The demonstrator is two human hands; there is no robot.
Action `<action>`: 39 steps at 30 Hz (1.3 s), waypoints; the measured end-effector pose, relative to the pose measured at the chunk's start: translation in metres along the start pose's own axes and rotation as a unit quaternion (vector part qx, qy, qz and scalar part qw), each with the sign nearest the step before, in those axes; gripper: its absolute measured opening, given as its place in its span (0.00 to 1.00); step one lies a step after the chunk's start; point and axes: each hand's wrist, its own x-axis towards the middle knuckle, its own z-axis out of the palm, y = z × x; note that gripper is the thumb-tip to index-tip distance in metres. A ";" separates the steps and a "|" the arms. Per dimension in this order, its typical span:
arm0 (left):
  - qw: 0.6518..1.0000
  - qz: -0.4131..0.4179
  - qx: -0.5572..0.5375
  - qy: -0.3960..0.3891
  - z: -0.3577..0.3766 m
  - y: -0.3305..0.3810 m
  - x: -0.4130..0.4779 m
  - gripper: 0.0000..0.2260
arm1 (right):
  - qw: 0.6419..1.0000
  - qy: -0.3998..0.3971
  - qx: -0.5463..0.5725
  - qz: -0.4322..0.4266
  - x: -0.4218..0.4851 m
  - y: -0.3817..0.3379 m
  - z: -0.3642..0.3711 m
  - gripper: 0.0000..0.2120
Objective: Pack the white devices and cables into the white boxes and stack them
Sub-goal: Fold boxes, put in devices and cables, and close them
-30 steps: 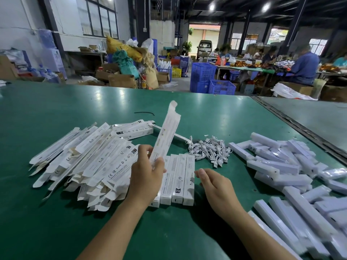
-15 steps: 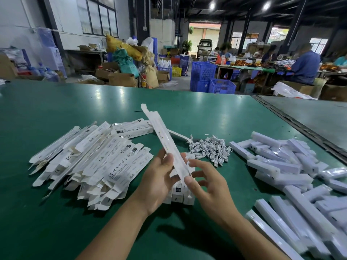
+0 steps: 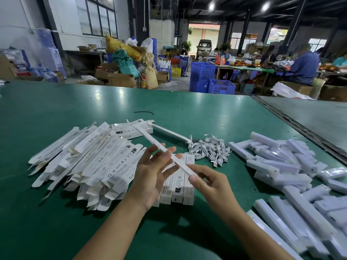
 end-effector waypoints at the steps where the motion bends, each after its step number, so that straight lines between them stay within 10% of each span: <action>1: 1.000 0.005 0.010 0.004 0.000 0.000 0.000 0.09 | 1.000 0.001 0.010 -0.005 0.000 -0.001 0.001 0.10; 13: 0.999 0.008 0.041 0.005 0.000 -0.011 0.001 0.14 | 0.998 0.022 0.047 0.019 0.002 0.001 -0.003 0.08; 19: 0.996 0.019 0.088 -0.015 0.002 -0.018 -0.003 0.27 | 0.953 0.058 0.269 0.124 0.004 -0.008 0.002 0.16; 29: 0.826 0.176 0.525 -0.104 0.006 -0.026 -0.020 0.28 | 0.972 0.036 0.204 0.112 0.001 -0.004 -0.002 0.10; 39: 0.829 0.173 0.523 -0.094 0.002 -0.025 -0.018 0.26 | 0.988 0.001 0.155 -0.001 0.004 -0.002 -0.022 0.21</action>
